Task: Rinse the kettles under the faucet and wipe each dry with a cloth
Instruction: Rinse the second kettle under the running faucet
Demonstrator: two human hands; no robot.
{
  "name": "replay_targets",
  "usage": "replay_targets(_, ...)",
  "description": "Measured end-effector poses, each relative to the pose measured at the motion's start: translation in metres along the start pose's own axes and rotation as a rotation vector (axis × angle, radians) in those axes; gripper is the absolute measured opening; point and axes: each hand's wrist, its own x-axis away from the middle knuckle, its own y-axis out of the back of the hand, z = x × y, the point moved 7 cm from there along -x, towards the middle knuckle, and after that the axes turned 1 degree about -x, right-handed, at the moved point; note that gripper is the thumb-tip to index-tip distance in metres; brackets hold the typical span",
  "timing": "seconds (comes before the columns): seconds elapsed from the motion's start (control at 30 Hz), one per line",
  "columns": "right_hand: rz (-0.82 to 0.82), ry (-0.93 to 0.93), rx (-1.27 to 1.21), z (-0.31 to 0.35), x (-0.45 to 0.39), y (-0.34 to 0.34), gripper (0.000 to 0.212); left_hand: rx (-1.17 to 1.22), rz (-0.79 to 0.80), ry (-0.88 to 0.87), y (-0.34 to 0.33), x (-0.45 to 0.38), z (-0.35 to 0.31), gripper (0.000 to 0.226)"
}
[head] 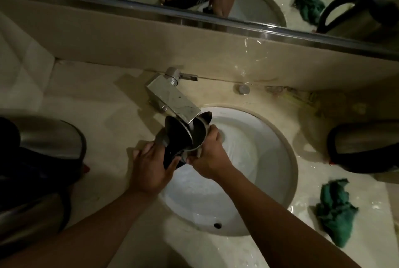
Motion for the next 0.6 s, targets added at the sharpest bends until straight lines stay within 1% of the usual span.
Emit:
replay_targets(0.2, -0.014, 0.004, -0.008, 0.0010, 0.0020, 0.0008, 0.116, -0.004, 0.020, 0.010, 0.0015, -0.0015, -0.0033, 0.046)
replay_targets(0.33, -0.015, 0.002, -0.022, -0.0020, 0.0037, -0.0003, 0.112, -0.015, 0.028, 0.009, -0.0006, -0.0022, -0.0022, 0.042)
replay_targets(0.6, -0.013, 0.000, -0.017, -0.0011, 0.0009, -0.0013, 0.117, -0.028, 0.055, 0.019, -0.0055, -0.0022, 0.0011, 0.039)
